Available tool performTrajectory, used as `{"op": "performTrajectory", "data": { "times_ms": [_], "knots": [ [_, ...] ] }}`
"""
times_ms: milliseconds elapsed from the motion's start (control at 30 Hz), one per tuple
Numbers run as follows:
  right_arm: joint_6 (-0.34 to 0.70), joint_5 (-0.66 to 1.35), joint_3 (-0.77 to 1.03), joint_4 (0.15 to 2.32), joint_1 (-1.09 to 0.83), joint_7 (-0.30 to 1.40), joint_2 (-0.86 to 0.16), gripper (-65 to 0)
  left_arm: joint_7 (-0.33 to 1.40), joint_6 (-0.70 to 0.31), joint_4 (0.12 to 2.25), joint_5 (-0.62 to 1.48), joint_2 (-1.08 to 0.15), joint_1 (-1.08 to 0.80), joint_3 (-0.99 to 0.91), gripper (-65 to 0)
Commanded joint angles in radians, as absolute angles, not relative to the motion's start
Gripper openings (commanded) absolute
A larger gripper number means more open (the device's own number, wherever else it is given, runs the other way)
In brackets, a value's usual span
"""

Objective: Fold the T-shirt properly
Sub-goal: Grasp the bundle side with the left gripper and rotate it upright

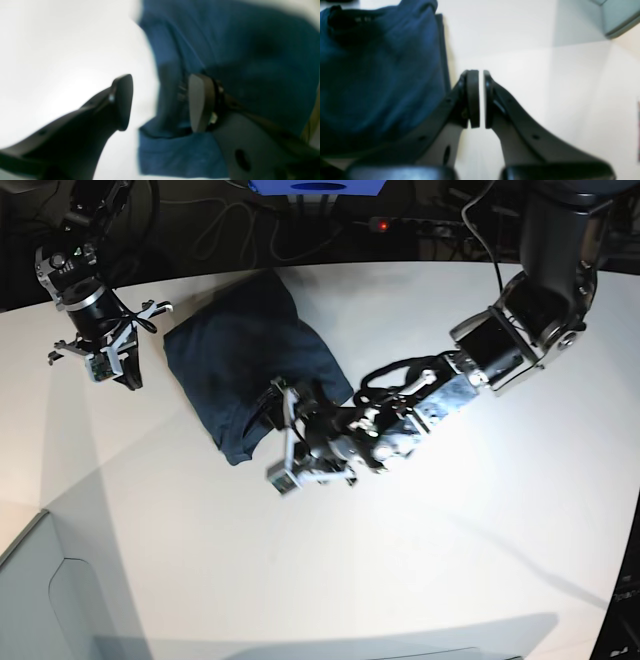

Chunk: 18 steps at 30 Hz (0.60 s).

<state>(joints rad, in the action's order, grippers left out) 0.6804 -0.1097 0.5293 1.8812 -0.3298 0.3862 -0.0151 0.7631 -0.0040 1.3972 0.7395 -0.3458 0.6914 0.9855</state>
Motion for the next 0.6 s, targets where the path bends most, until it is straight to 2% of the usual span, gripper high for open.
{"op": "performTrajectory", "data": {
  "times_ms": [0,133,333,433,567],
  "knots": [
    [0.698,-0.094,0.518,1.880,-0.325,0.361,-0.021,-65.0,0.763,-0.001,1.420,0.740,-0.374,0.694,0.938,-30.6],
    [0.698,-0.094,0.487,1.784,-0.292,0.357,-0.021,-65.0,0.763,-0.004,1.483,0.748,-0.467,0.579,0.742,-30.6],
    [0.698,-0.094,0.487,1.705,-0.288,0.355,-0.019,-65.0,0.763,-0.005,1.587,0.750,-0.564,0.285,0.352,-30.6],
    [0.698,-0.094,0.487,1.702,-0.320,0.354,-0.018,-65.0,0.763,-0.007,1.632,0.750,-0.568,0.114,0.117,-30.6],
    [0.698,-0.090,0.469,1.702,-0.351,0.354,-0.015,-65.0,0.763,-0.007,1.675,0.751,-0.553,-0.031,-0.090,-30.6]
  ]
}}
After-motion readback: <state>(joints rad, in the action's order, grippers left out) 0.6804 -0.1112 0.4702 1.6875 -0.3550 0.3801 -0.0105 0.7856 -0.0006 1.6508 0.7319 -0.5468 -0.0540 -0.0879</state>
